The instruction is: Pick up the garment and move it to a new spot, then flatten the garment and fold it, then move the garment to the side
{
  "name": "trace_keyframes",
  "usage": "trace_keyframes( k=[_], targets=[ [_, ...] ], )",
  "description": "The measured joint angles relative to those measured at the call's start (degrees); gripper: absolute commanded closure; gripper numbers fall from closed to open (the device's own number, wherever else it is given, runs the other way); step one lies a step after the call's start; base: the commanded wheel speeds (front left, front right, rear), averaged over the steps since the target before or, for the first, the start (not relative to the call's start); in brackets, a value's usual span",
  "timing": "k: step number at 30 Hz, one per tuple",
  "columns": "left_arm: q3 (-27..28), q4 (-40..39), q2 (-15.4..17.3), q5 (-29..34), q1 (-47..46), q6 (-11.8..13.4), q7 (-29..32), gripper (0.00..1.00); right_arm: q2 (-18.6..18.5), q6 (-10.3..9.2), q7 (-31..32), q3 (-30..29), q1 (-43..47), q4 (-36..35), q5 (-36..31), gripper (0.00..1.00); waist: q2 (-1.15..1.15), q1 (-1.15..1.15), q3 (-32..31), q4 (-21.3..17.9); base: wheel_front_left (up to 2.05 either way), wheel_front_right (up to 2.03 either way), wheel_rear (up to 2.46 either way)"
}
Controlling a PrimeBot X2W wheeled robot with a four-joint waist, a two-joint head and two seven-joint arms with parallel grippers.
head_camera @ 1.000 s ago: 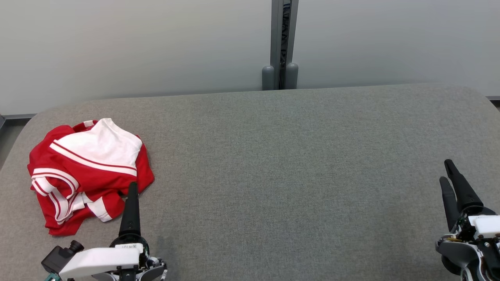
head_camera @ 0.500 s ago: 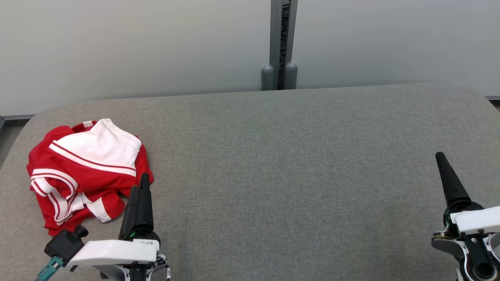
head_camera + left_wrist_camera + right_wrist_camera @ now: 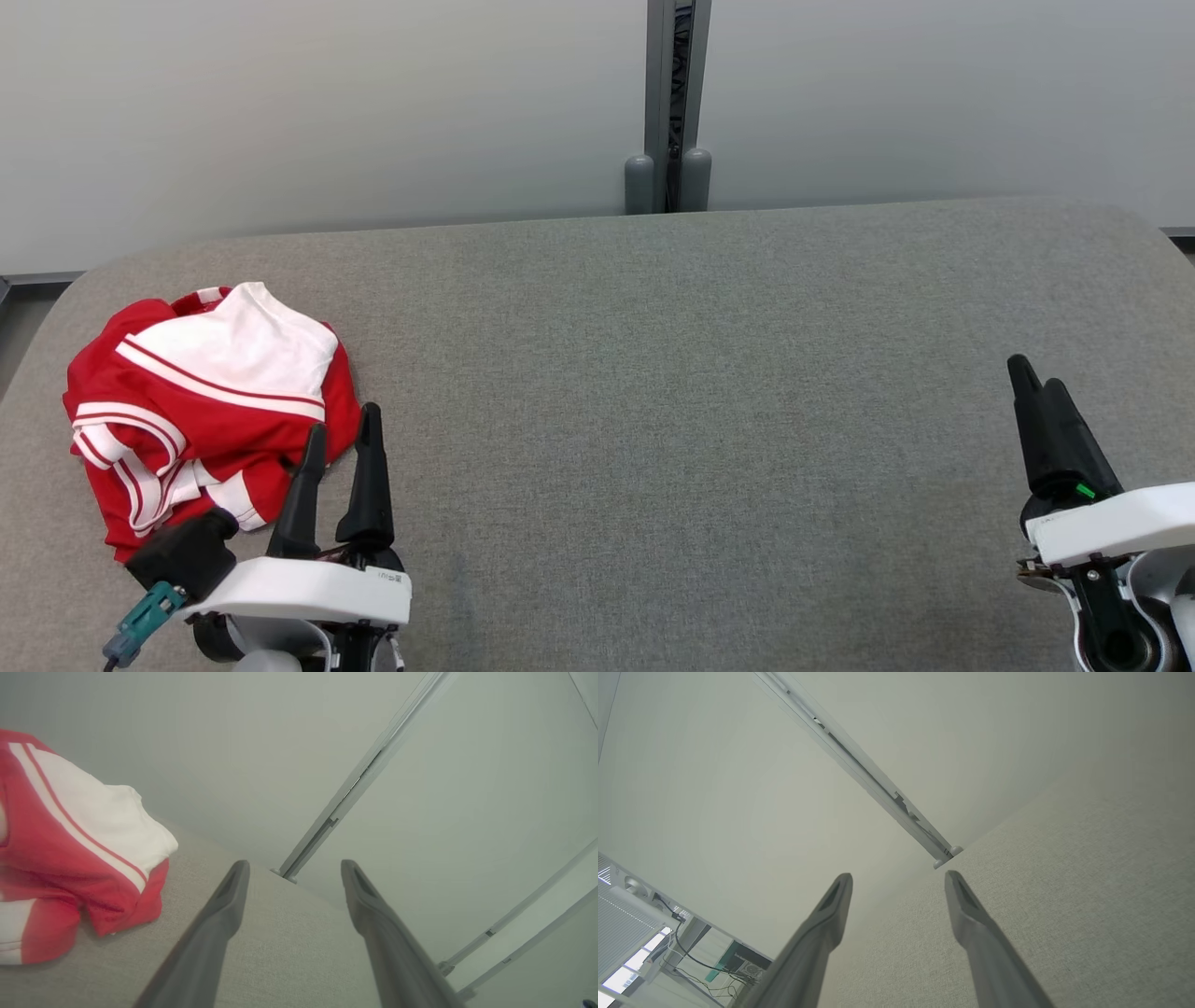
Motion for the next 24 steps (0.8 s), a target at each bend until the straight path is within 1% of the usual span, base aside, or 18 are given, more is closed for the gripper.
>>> trace_keyframes(
  k=[3,4,7,14,20,24],
  targets=[
    [-0.1,0.3,0.1,3.8,-0.1,0.9,-0.1,0.0,-0.7,0.0,-0.7,1.1,0.0,-0.2,-2.9,0.0,0.0,0.0,0.0,0.0,0.0,0.0,0.0],
    [-0.1,0.3,0.1,3.8,-0.1,0.9,-0.1,0.0,-0.7,0.0,-0.7,1.1,0.0,-0.2,-2.9,0.0,0.0,0.0,0.0,0.0,0.0,0.0,0.0],
    [-0.5,0.5,0.1,6.4,-0.3,1.1,-0.3,0.0,-1.0,0.0,-1.6,2.3,0.1,-0.4,-5.4,0.0,0.0,0.0,0.0,-0.1,0.0,0.0,0.0],
    [-0.4,0.9,0.1,11.3,-1.0,2.8,-0.5,0.0,-2.0,0.0,-3.4,3.8,0.3,-0.7,-10.6,0.0,0.0,0.0,-0.1,-0.3,0.0,0.0,0.0],
    [-0.6,1.3,0.1,14.9,-1.1,3.3,-0.8,0.0,-3.4,0.01,-4.8,5.7,0.8,0.7,-15.6,0.0,0.0,0.0,-0.2,-0.2,0.0,0.0,0.0],
    [-0.6,1.6,0.1,16.9,-1.2,3.6,-1.0,0.0,-3.8,0.01,-5.7,6.4,0.8,0.7,-17.7,0.0,0.0,0.0,-0.3,-0.2,0.0,0.0,0.0]
  ],
)
